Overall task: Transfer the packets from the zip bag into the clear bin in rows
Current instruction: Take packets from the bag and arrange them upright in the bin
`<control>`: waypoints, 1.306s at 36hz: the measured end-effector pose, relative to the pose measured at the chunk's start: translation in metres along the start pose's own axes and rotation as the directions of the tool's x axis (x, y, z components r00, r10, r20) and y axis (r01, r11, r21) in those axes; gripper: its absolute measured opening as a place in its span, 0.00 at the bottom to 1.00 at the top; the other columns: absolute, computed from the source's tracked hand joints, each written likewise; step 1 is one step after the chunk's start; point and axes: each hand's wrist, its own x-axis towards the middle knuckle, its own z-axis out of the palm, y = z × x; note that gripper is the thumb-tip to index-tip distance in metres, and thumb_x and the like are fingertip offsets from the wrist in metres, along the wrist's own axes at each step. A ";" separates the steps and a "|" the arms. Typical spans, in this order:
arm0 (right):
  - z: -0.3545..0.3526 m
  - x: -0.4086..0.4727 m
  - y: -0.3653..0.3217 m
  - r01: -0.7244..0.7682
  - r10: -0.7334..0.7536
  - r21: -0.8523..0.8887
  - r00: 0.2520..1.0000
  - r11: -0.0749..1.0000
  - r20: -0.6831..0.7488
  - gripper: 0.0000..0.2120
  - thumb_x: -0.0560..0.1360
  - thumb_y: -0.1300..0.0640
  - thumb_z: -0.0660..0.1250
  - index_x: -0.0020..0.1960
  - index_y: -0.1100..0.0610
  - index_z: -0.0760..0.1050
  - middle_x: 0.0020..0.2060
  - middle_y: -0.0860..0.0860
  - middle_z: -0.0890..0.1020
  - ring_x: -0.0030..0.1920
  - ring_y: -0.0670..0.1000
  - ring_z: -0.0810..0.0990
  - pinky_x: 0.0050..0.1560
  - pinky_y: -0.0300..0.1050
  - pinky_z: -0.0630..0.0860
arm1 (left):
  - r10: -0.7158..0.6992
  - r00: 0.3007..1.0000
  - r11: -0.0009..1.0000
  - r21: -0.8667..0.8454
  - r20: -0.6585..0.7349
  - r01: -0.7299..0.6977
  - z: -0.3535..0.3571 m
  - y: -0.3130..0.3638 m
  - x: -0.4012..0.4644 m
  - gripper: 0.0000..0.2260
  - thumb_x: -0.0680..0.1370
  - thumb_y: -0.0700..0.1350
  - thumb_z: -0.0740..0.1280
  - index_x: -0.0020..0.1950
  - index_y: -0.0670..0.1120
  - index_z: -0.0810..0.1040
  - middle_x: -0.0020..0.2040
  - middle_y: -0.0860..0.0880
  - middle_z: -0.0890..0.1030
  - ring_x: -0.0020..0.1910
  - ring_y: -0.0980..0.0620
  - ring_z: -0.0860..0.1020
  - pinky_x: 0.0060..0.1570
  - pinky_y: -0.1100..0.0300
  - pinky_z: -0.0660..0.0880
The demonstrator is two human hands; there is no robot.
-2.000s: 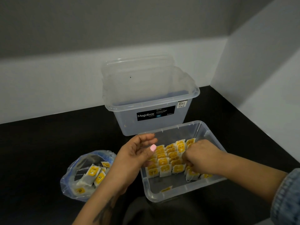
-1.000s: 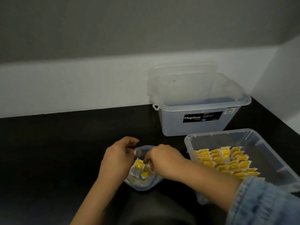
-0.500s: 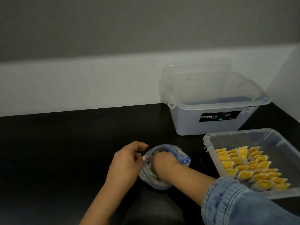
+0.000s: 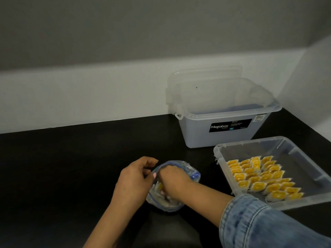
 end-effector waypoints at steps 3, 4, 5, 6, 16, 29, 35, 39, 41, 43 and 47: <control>-0.003 -0.005 0.000 -0.002 0.001 -0.027 1.000 1.000 -0.019 0.30 0.74 0.55 0.70 0.72 0.57 0.62 0.68 0.58 0.69 0.67 0.59 0.69 0.64 0.54 0.67 | 0.004 1.000 1.000 0.004 -0.012 -0.004 0.001 0.002 0.000 0.16 0.75 0.42 0.68 0.58 0.59 0.73 0.50 0.63 0.75 0.49 0.66 0.73 0.44 0.69 0.71; -0.003 -0.009 0.002 0.007 -0.008 -0.024 0.999 1.000 -0.045 0.28 0.74 0.55 0.70 0.70 0.57 0.65 0.66 0.58 0.70 0.65 0.58 0.71 0.62 0.52 0.69 | 0.008 1.000 1.000 0.004 -0.019 -0.008 0.001 0.003 0.000 0.15 0.75 0.42 0.68 0.57 0.59 0.73 0.50 0.63 0.75 0.49 0.66 0.73 0.44 0.69 0.71; -0.002 -0.018 0.005 0.030 -0.031 -0.014 0.997 0.999 -0.077 0.25 0.74 0.56 0.69 0.68 0.57 0.66 0.65 0.58 0.71 0.64 0.57 0.72 0.61 0.51 0.69 | 0.014 1.000 1.000 0.002 -0.024 -0.014 0.002 0.004 0.000 0.15 0.75 0.42 0.68 0.57 0.59 0.73 0.50 0.63 0.75 0.48 0.66 0.74 0.43 0.70 0.70; 0.000 -0.031 0.010 0.068 -0.066 0.014 0.989 0.998 -0.129 0.22 0.76 0.56 0.68 0.67 0.55 0.67 0.63 0.58 0.73 0.63 0.57 0.73 0.61 0.51 0.70 | 0.021 0.999 1.000 -0.004 -0.029 -0.021 0.002 0.006 0.000 0.15 0.76 0.42 0.68 0.57 0.59 0.73 0.49 0.63 0.75 0.48 0.66 0.74 0.42 0.71 0.70; -0.011 -0.132 0.095 0.398 -0.287 0.012 0.684 0.917 -0.671 0.02 0.74 0.54 0.69 0.47 0.50 0.79 0.32 0.43 0.75 0.36 0.43 0.74 0.37 0.38 0.70 | 0.098 0.994 0.994 -0.039 -0.045 -0.099 0.022 0.033 0.005 0.14 0.76 0.43 0.67 0.53 0.62 0.73 0.49 0.62 0.77 0.48 0.65 0.75 0.43 0.70 0.71; 0.009 -0.160 0.193 0.195 -0.101 0.083 0.775 0.977 -0.624 0.11 0.76 0.56 0.67 0.56 0.47 0.79 0.48 0.45 0.83 0.47 0.44 0.80 0.53 0.45 0.78 | 0.187 0.980 0.982 -0.026 0.063 -0.185 0.064 0.071 0.007 0.14 0.77 0.42 0.67 0.55 0.61 0.72 0.50 0.63 0.75 0.47 0.69 0.74 0.42 0.75 0.70; 0.026 -0.141 0.204 0.105 -0.117 -0.054 0.814 0.993 -0.569 0.13 0.76 0.57 0.66 0.59 0.46 0.75 0.52 0.49 0.80 0.52 0.50 0.77 0.51 0.45 0.75 | 0.189 0.980 0.982 0.007 0.067 -0.190 0.075 0.079 0.007 0.14 0.76 0.43 0.67 0.55 0.61 0.71 0.48 0.65 0.74 0.46 0.70 0.73 0.42 0.76 0.68; 0.026 -0.137 0.211 0.099 -0.109 -0.049 0.802 0.994 -0.588 0.09 0.74 0.55 0.67 0.53 0.46 0.74 0.47 0.47 0.79 0.49 0.50 0.76 0.48 0.44 0.74 | 0.177 0.981 0.984 0.019 0.073 -0.179 0.076 0.080 0.006 0.13 0.77 0.43 0.66 0.57 0.59 0.72 0.50 0.64 0.74 0.46 0.70 0.72 0.43 0.76 0.67; 0.025 -0.135 0.215 0.110 -0.122 -0.055 0.797 0.992 -0.592 0.06 0.74 0.53 0.68 0.49 0.46 0.74 0.44 0.46 0.78 0.47 0.48 0.76 0.47 0.44 0.75 | 0.173 0.982 0.984 0.022 0.078 -0.176 0.078 0.080 0.006 0.13 0.77 0.43 0.67 0.58 0.58 0.73 0.51 0.63 0.74 0.47 0.69 0.73 0.44 0.76 0.68; 0.028 -0.131 0.216 0.123 -0.155 -0.095 0.798 0.988 -0.582 0.04 0.73 0.51 0.69 0.46 0.46 0.74 0.41 0.45 0.77 0.44 0.48 0.76 0.44 0.43 0.73 | 0.167 0.983 0.986 0.008 0.080 -0.168 0.080 0.080 0.006 0.13 0.77 0.43 0.67 0.58 0.58 0.73 0.51 0.63 0.75 0.48 0.68 0.74 0.43 0.76 0.68; 0.039 -0.115 0.209 0.134 -0.210 -0.177 0.816 0.975 -0.538 0.03 0.74 0.53 0.68 0.48 0.47 0.77 0.43 0.47 0.78 0.44 0.49 0.76 0.42 0.42 0.71 | 0.157 0.983 0.988 -0.007 0.096 -0.157 0.087 0.083 0.004 0.14 0.76 0.44 0.67 0.58 0.58 0.73 0.52 0.62 0.76 0.49 0.66 0.75 0.43 0.76 0.68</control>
